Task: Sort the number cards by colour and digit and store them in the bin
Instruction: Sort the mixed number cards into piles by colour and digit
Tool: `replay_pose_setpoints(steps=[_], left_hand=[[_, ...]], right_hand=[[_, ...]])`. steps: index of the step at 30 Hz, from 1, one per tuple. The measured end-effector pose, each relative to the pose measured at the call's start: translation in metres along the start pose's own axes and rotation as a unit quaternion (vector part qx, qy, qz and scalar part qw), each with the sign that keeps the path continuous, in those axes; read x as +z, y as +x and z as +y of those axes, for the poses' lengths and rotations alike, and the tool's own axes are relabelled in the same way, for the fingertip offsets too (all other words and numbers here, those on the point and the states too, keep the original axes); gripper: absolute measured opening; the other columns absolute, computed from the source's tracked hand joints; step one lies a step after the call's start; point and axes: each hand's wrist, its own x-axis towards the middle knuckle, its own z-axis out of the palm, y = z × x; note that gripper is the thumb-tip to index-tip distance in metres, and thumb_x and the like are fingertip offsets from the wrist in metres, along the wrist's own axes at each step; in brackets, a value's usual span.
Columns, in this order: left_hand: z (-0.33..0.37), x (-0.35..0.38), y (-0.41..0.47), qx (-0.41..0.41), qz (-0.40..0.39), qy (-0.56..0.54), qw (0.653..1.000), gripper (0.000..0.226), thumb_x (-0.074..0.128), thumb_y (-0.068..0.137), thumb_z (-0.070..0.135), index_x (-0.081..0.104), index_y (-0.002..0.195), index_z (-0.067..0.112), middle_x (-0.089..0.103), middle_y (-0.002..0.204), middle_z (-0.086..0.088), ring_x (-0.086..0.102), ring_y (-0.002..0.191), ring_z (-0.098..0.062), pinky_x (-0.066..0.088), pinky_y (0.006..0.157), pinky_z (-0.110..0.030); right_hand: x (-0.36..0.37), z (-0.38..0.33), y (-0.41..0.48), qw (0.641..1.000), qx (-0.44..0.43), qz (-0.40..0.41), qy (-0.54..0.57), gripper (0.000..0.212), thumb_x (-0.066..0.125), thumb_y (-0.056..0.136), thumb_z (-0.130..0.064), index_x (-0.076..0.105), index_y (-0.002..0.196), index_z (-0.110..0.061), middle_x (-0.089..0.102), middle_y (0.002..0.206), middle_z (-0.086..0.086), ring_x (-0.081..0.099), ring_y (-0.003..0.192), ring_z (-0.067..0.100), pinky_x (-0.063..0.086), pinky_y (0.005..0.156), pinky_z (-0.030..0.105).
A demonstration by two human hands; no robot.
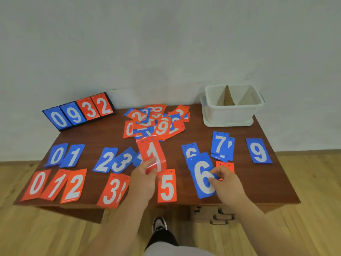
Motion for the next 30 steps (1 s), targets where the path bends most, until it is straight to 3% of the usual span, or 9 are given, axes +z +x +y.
replay_pose_setpoints(steps=[3,8,12,16,19,22,25,28,30], left_hand=[[-0.027,-0.025,0.002,-0.027,-0.001,0.010,1.000,0.041,0.050,0.102,0.004,0.065,0.122,0.037,0.066,0.076,-0.005,0.055,0.048,-0.003,0.042,0.046,-0.015],[-0.062,-0.054,0.013,-0.071,-0.029,0.015,0.997,0.040,0.052,0.102,0.003,0.070,0.115,0.037,0.063,0.092,-0.001,0.057,0.060,-0.009,0.045,0.052,-0.015],[-0.080,-0.082,0.032,-0.096,-0.047,0.040,0.994,0.041,0.052,0.100,0.002,0.070,0.112,0.036,0.063,0.066,-0.001,0.057,0.055,-0.008,0.044,0.056,-0.019],[-0.092,-0.108,0.059,-0.113,-0.051,0.040,0.991,0.040,0.052,0.098,-0.001,0.071,0.108,0.032,0.062,0.066,-0.003,0.055,0.054,-0.010,0.046,0.057,-0.026],[-0.094,-0.125,0.082,-0.116,-0.056,0.049,0.990,0.034,0.054,0.099,0.003,0.070,0.105,0.033,0.067,0.078,-0.005,0.056,0.053,-0.009,0.049,0.055,-0.029],[-0.100,-0.143,0.114,-0.116,-0.042,0.052,0.991,0.031,0.056,0.098,0.003,0.069,0.104,0.030,0.069,0.090,-0.002,0.062,0.063,-0.012,0.052,0.058,-0.027],[-0.112,-0.163,0.140,-0.122,-0.024,0.057,0.991,0.029,0.058,0.096,0.007,0.069,0.102,0.033,0.071,0.104,0.001,0.069,0.082,-0.020,0.059,0.066,-0.035],[-0.123,-0.190,0.158,-0.115,0.001,0.071,0.991,0.027,0.059,0.097,0.009,0.067,0.105,0.033,0.063,0.104,0.012,0.059,0.086,-0.003,0.049,0.066,-0.023],[-0.133,-0.216,0.167,-0.114,0.034,0.078,0.990,0.027,0.059,0.096,0.008,0.066,0.108,0.031,0.061,0.103,0.013,0.055,0.083,0.001,0.046,0.067,-0.023]], right_hand=[[0.011,0.014,0.016,0.999,0.040,0.010,-0.013,0.010,0.071,0.092,-0.021,0.063,0.096,-0.025,0.066,0.104,-0.008,0.064,0.090,0.010,0.055,0.060,0.029],[0.042,0.006,0.059,0.996,0.070,0.040,-0.026,0.010,0.069,0.093,-0.017,0.063,0.100,-0.020,0.066,0.110,0.001,0.063,0.088,0.018,0.051,0.064,0.031],[0.065,-0.016,0.110,0.995,0.067,0.058,-0.052,0.010,0.067,0.094,-0.020,0.061,0.102,-0.020,0.064,0.113,0.002,0.060,0.090,0.022,0.054,0.078,0.040],[0.084,-0.015,0.148,0.987,0.077,0.032,-0.141,0.032,0.066,0.095,-0.018,0.057,0.125,-0.013,0.062,0.129,0.010,0.060,0.105,0.030,0.046,0.085,0.035],[0.100,-0.011,0.145,0.969,0.101,0.032,-0.221,0.042,0.069,0.090,-0.026,0.057,0.129,-0.017,0.063,0.127,0.014,0.061,0.109,0.035,0.052,0.090,0.038],[0.132,-0.026,0.126,0.959,0.053,0.048,-0.274,0.041,0.071,0.086,-0.034,0.062,0.124,-0.023,0.059,0.130,0.006,0.056,0.118,0.030,0.052,0.097,0.043],[0.183,-0.062,0.103,0.957,-0.024,0.012,-0.289,0.038,0.070,0.086,-0.036,0.062,0.122,-0.024,0.056,0.130,0.001,0.051,0.122,0.025,0.049,0.099,0.042],[0.239,-0.099,0.090,0.945,-0.086,-0.060,-0.309,0.040,0.066,0.089,-0.036,0.058,0.126,-0.025,0.049,0.139,0.000,0.047,0.126,0.026,0.044,0.101,0.040],[0.275,-0.120,0.085,0.938,-0.123,-0.100,-0.309,0.043,0.065,0.089,-0.035,0.057,0.130,-0.024,0.047,0.142,0.000,0.045,0.128,0.026,0.042,0.103,0.040]])
